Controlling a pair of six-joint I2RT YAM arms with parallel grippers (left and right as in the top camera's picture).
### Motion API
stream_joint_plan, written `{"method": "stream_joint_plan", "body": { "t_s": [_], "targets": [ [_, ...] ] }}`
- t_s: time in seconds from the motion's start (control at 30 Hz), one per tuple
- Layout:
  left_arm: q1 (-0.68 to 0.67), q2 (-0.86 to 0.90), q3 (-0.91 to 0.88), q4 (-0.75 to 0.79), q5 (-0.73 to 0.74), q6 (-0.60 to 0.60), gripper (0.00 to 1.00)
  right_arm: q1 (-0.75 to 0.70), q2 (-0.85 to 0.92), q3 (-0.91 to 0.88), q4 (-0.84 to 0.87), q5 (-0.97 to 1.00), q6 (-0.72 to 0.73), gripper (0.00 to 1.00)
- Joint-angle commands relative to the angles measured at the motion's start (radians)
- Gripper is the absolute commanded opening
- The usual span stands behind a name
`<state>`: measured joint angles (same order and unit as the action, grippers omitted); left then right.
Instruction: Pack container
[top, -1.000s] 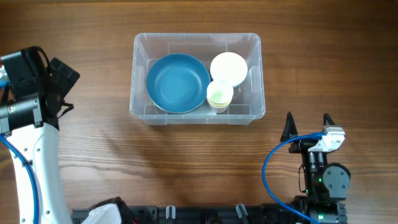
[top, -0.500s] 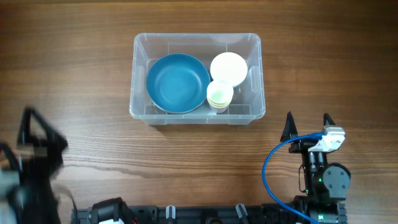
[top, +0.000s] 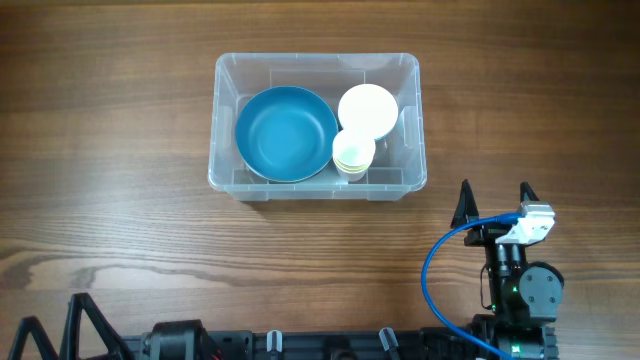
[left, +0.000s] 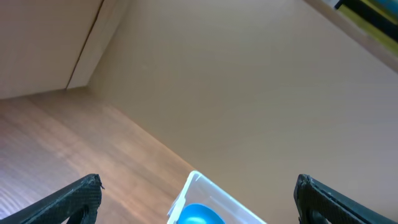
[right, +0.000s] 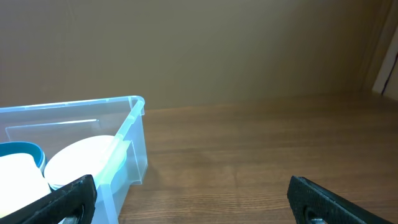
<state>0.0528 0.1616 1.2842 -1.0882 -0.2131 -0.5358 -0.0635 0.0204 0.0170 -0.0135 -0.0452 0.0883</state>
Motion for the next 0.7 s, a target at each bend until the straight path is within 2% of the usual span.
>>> {"method": "stream_joint_plan", "body": {
  "t_s": [0.0,0.23,0.43,0.53,0.67],
  "targets": [
    [-0.006,-0.008,-0.027,-0.018,-0.017,0.008,1.00,-0.004,-0.006,-0.006,0.006,-0.016,-0.007,1.00],
    [-0.006,-0.113,-0.226,-0.010,0.000,0.004,1.00,-0.004,-0.006,-0.006,0.006,-0.016,-0.007,1.00],
    [-0.010,-0.158,-0.426,0.117,0.050,0.004,1.00,-0.004,-0.006,-0.006,0.006,-0.016,-0.007,1.00],
    [-0.012,-0.158,-0.563,0.303,0.110,0.005,1.00,-0.004,-0.006,-0.006,0.006,-0.016,-0.007,1.00],
    [-0.012,-0.158,-0.809,0.664,0.252,0.005,1.00,-0.004,-0.006,-0.006,0.006,-0.016,-0.007,1.00]
  ]
}}
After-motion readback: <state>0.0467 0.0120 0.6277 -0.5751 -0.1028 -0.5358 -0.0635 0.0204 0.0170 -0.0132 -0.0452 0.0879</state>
